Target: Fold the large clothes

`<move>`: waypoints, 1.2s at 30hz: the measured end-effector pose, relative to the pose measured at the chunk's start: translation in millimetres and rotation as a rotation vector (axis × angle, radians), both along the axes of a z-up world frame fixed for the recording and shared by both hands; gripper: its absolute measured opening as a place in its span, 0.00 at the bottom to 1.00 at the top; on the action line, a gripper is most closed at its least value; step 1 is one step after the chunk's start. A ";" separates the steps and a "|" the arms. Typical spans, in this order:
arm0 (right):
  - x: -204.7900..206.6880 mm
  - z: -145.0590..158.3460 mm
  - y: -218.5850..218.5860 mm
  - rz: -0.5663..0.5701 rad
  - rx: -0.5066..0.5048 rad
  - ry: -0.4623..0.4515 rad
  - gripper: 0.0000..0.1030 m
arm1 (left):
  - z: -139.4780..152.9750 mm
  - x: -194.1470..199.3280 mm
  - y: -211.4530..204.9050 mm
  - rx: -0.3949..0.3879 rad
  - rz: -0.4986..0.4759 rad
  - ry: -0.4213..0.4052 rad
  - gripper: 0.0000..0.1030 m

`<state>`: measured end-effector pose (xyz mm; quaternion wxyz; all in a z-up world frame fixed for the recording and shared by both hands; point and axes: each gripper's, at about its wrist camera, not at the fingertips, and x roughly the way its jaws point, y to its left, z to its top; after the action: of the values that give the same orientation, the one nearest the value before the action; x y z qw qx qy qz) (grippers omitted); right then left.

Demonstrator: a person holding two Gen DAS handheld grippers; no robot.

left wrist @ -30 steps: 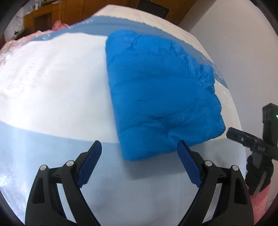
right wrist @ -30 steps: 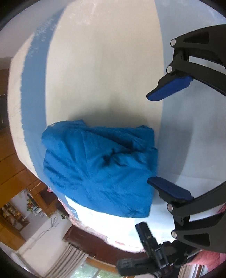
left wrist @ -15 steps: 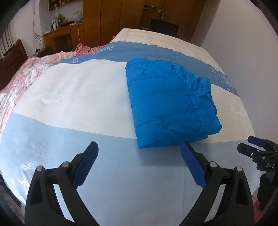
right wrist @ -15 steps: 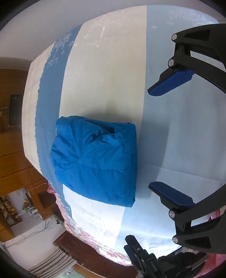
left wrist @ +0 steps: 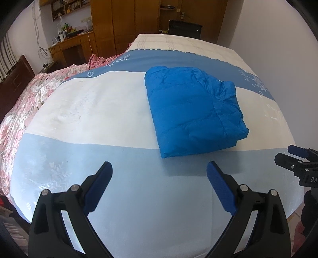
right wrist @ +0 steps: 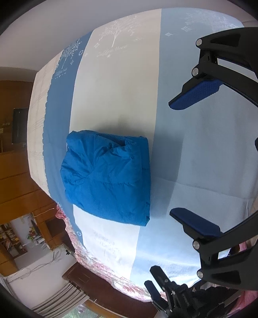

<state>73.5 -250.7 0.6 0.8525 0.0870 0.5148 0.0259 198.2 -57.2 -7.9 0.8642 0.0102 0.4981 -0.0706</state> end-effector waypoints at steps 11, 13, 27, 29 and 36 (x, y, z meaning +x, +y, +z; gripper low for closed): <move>-8.9 8.0 11.9 0.022 -0.033 -0.005 0.96 | 8.0 -13.5 3.1 0.001 0.001 0.001 0.92; -10.0 8.1 11.7 0.022 -0.036 -0.006 0.96 | 8.7 -15.3 4.3 0.003 -0.001 -0.001 0.92; -12.2 6.5 11.1 0.028 -0.041 -0.002 0.96 | 6.3 -19.7 3.1 0.020 -0.003 -0.003 0.92; -12.7 6.2 11.6 0.029 -0.041 -0.002 0.96 | 6.1 -19.4 3.3 0.022 -0.002 -0.002 0.92; -12.0 6.3 9.1 0.029 -0.035 -0.002 0.96 | 7.2 -20.1 2.8 0.022 -0.007 -0.002 0.92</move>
<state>61.6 -241.6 6.9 0.8539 0.0646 0.5155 0.0291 178.1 -54.4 -0.8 0.8642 0.0214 0.4981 -0.0682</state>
